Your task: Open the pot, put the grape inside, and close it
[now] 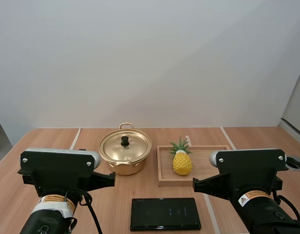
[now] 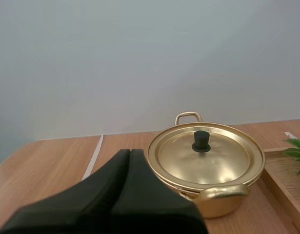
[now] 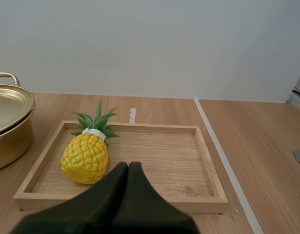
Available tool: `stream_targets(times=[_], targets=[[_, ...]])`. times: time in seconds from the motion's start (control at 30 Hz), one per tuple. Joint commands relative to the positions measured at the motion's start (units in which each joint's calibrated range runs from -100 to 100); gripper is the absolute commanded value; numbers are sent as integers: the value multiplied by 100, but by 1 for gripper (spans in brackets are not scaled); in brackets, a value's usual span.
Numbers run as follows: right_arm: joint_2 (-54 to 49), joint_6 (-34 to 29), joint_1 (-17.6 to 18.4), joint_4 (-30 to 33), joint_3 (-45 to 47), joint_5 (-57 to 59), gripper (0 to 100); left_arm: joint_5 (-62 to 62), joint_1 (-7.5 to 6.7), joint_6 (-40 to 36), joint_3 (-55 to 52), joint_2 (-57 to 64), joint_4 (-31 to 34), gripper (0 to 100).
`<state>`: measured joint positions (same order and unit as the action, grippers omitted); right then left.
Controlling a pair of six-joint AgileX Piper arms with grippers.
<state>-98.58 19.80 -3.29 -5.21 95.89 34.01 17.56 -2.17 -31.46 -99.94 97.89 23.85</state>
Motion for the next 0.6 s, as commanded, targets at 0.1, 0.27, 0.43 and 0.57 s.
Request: stream_targets(times=[0.1, 0.27, 0.43, 0.57], targets=[[1, -193, -24, 40, 131, -144, 0, 1143, 12, -358, -6, -15, 2, 0], [1, -193, -24, 40, 411, -343, 0, 1262, 12, -369, -6, -15, 53, 0], [1, -431, -24, -20, 411, -432, 0, 1301, 12, -696, -6, -15, -3, 0], [1, -431, -24, -33, 411, -432, 0, 1352, 12, -881, -6, -15, -3, 0]])
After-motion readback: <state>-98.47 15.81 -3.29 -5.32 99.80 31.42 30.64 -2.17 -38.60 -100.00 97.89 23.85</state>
